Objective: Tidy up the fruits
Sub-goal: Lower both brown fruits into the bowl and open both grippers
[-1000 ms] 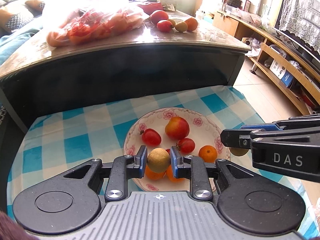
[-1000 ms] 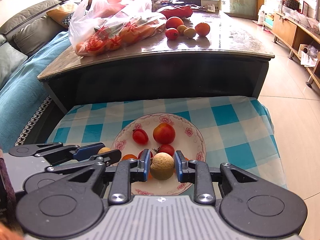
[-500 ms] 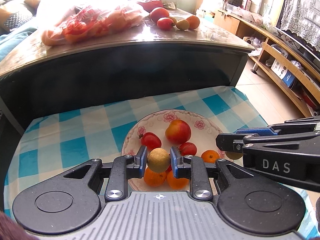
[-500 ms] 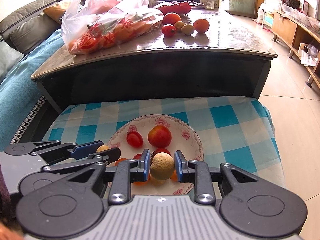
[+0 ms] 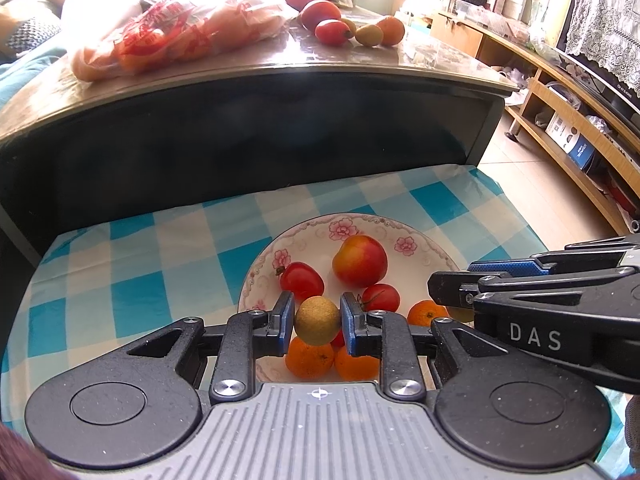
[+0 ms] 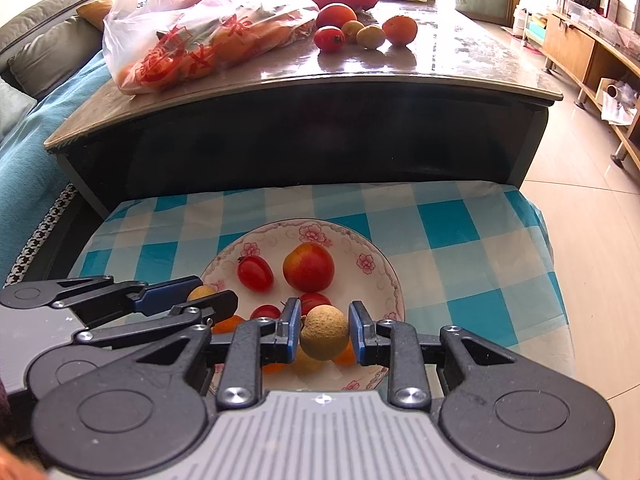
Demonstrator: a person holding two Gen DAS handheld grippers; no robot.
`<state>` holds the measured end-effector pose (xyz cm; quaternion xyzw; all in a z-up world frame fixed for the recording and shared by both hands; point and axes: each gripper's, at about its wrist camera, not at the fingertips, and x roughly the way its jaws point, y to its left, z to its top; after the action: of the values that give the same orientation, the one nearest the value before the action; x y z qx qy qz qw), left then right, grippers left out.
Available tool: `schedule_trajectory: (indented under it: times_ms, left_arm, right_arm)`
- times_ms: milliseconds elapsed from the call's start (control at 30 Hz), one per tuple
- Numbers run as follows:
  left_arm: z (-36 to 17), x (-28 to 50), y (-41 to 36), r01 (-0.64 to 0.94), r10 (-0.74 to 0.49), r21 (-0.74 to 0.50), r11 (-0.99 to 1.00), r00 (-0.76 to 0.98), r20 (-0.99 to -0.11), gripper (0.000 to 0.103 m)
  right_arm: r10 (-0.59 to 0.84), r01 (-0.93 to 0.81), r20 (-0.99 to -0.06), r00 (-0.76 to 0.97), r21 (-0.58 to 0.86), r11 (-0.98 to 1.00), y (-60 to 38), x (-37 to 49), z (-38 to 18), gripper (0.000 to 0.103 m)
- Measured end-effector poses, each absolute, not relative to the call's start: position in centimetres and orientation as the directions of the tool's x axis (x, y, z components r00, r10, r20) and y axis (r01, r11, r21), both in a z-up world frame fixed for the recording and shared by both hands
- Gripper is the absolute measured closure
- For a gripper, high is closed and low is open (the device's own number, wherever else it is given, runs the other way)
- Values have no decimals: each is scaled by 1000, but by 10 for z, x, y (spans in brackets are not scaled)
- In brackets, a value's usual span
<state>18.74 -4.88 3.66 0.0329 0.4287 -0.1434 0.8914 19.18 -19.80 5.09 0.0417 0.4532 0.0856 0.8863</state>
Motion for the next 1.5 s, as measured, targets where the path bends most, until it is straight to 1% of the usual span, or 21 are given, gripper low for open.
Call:
schedule_trajectory:
  times_ms: [1500]
  left_arm:
    - [13,199,-55,285,-207,-50,957,553,-807,73]
  right_arm:
    - [170,-90,-838,519,144,985,-201,210,18,72]
